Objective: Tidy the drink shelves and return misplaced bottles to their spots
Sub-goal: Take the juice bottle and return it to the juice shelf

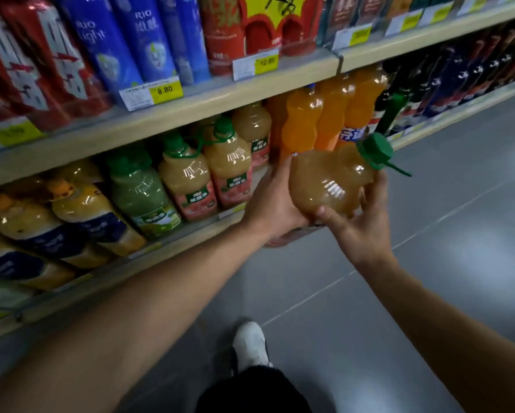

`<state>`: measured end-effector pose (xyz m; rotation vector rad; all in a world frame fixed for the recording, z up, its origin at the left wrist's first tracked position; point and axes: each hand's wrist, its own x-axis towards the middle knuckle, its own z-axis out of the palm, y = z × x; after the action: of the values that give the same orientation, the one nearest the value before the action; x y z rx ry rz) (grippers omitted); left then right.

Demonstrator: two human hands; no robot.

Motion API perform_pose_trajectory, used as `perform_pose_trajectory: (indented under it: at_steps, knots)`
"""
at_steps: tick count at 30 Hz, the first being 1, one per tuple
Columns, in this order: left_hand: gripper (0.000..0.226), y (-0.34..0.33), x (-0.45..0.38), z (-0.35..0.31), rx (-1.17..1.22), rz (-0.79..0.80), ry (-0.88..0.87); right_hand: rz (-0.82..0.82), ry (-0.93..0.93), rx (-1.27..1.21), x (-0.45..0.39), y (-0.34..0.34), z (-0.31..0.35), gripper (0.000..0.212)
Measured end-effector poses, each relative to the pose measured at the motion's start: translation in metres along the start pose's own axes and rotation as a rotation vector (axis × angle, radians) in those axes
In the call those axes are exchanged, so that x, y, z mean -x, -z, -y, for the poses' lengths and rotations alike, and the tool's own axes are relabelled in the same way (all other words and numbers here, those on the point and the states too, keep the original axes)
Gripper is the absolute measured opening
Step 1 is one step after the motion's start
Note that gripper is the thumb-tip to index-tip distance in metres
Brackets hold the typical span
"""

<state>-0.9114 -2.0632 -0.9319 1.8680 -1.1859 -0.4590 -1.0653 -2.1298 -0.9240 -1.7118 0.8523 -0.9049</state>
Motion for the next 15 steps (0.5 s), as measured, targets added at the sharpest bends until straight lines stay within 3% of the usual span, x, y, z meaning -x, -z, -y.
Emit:
perform_pose_trajectory:
  at_steps: [5, 15]
  knots:
    - [0.119, -0.034, -0.070, 0.020, -0.128, -0.004, 0.018, 0.035, -0.037, -0.010, -0.068, 0.009, -0.047, 0.096]
    - [0.113, -0.088, -0.147, 0.076, -0.149, -0.196, 0.045, 0.138, 0.168, -0.007, -0.167, -0.005, -0.145, 0.089]
